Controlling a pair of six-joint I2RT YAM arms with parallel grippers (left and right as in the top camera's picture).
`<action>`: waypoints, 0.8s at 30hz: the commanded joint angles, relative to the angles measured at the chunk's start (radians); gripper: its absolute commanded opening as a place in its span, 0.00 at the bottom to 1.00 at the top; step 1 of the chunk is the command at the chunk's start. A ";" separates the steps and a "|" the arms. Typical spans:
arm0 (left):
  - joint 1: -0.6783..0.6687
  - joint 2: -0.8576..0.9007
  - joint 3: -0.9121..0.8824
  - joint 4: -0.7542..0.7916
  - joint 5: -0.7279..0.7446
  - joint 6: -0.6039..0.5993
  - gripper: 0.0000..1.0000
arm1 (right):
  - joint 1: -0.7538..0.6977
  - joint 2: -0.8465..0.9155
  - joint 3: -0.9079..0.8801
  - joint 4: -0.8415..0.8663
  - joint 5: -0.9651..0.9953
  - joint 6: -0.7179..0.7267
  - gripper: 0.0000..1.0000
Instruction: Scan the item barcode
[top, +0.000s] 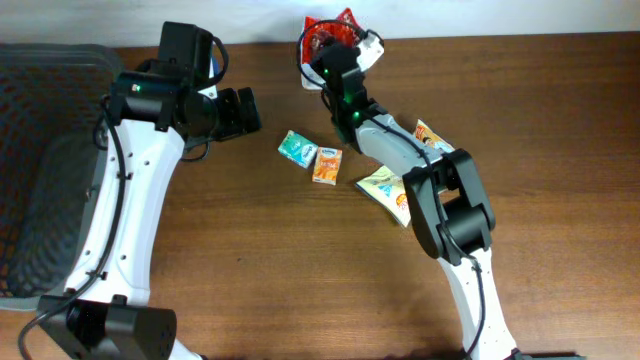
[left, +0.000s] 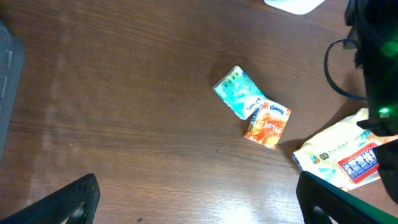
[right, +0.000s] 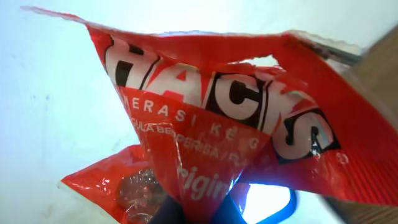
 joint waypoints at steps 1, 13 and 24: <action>-0.001 -0.007 -0.002 0.002 0.000 -0.006 0.99 | -0.025 -0.126 0.023 0.028 0.024 -0.211 0.04; -0.001 -0.008 -0.002 0.002 0.000 -0.006 0.99 | -0.953 -0.398 0.020 -1.021 -0.018 -0.341 0.04; -0.001 -0.007 -0.002 0.002 0.000 -0.006 0.99 | -1.228 -0.328 0.021 -1.027 -0.370 -0.565 0.99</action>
